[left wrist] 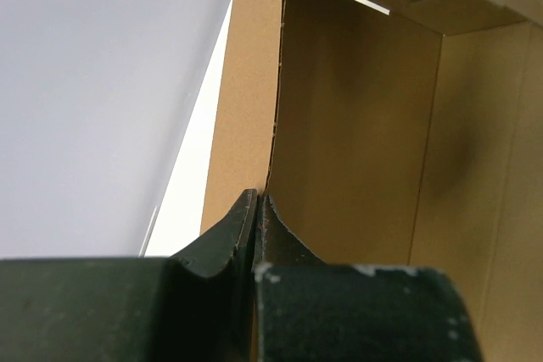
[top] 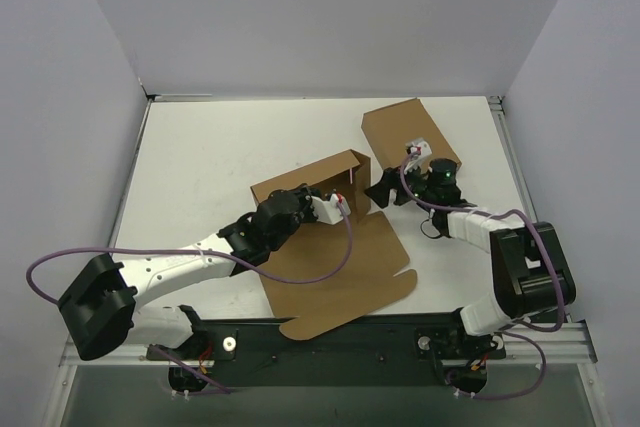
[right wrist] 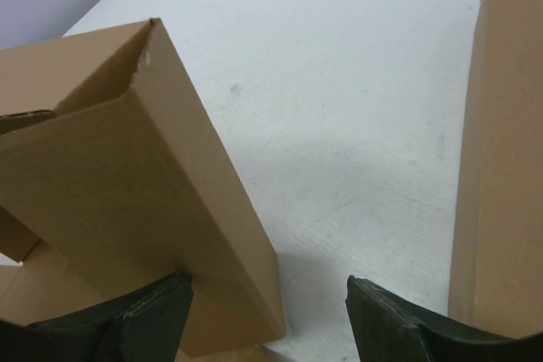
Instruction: Fold the paper box
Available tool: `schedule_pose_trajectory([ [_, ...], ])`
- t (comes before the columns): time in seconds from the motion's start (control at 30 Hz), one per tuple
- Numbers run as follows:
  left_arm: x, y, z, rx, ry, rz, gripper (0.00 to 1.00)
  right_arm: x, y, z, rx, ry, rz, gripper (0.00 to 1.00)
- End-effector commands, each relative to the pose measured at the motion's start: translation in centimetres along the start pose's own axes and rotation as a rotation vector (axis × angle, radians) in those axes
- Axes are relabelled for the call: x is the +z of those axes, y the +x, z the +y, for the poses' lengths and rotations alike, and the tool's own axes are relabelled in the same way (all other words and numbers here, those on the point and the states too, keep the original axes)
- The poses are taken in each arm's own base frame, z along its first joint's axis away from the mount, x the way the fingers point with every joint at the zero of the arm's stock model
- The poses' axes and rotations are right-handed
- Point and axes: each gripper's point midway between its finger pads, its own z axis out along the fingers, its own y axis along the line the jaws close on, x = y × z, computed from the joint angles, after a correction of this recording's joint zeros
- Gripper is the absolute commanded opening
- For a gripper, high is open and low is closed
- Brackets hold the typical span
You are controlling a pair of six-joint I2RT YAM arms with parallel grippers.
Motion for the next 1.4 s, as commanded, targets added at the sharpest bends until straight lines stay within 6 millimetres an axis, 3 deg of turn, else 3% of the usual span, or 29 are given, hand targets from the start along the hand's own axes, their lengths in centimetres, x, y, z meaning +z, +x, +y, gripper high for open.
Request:
schedule_pose_trajectory([
  [0.0,0.2,0.1,-2.4,-0.008,0.100,0.004,0.00,1.1,-4.4,2.9,-0.162,-0.151,-0.104,0.74],
  [0.27,-0.1,-0.5,-2.1,-0.021,0.106,-0.020,0.00,3.2,-4.5,4.3,-0.208,-0.216,-0.077,0.74],
  [0.4,0.1,-0.2,-2.4,-0.019,0.114,-0.011,0.00,4.2,-4.8,4.1,-0.254,-0.217,-0.077,0.74],
  [0.7,0.1,0.0,-2.0,-0.028,0.112,-0.003,0.00,6.7,-6.1,4.1,-0.357,-0.233,-0.101,0.75],
  [1.37,0.0,0.5,-0.4,-0.117,0.139,-0.005,0.00,9.9,-10.0,6.7,-0.499,-0.416,-0.211,0.77],
])
